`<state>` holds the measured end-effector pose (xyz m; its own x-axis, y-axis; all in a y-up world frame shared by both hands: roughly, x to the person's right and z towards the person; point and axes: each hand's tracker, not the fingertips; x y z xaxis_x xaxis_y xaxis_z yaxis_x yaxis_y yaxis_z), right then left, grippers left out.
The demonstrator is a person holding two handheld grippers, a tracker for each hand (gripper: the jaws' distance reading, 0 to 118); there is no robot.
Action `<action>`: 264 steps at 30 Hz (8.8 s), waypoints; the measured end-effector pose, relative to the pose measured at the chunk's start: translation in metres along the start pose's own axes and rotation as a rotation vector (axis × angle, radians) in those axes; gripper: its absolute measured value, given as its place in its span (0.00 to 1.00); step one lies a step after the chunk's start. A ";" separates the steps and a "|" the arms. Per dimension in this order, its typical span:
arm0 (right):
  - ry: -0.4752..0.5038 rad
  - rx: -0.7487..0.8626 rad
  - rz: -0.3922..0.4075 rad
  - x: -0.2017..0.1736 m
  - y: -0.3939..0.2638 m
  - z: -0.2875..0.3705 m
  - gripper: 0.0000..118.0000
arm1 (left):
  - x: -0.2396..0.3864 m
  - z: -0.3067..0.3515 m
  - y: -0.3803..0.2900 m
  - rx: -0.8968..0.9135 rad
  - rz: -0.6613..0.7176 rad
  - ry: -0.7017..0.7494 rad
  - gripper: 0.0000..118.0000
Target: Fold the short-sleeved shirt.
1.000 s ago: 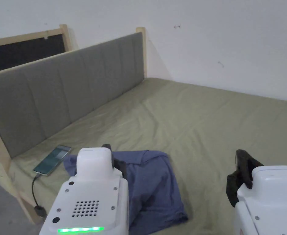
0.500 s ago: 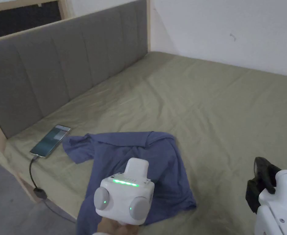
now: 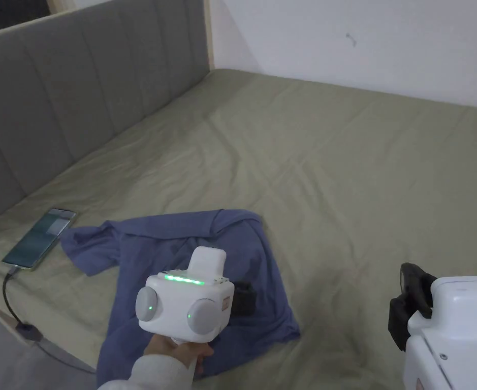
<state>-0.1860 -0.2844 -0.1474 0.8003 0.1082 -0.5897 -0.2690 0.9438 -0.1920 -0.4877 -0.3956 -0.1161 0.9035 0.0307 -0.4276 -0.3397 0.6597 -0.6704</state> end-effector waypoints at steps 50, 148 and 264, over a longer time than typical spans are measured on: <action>-0.262 0.128 -0.236 0.127 0.021 0.104 0.00 | 0.158 0.255 0.185 0.436 -0.313 -0.344 0.03; -0.306 -0.326 -0.262 0.269 -0.091 0.062 0.00 | 0.347 -0.066 0.055 -0.221 -0.391 -0.295 0.54; 0.127 -0.664 -0.358 0.270 -0.100 0.034 0.10 | 0.005 0.124 -0.043 -0.090 0.007 -0.036 0.00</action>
<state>0.0755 -0.3391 -0.2608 0.8422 -0.2439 -0.4808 -0.3026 0.5243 -0.7959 -0.4361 -0.3310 -0.0146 0.9092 0.0631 -0.4115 -0.3667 0.5893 -0.7199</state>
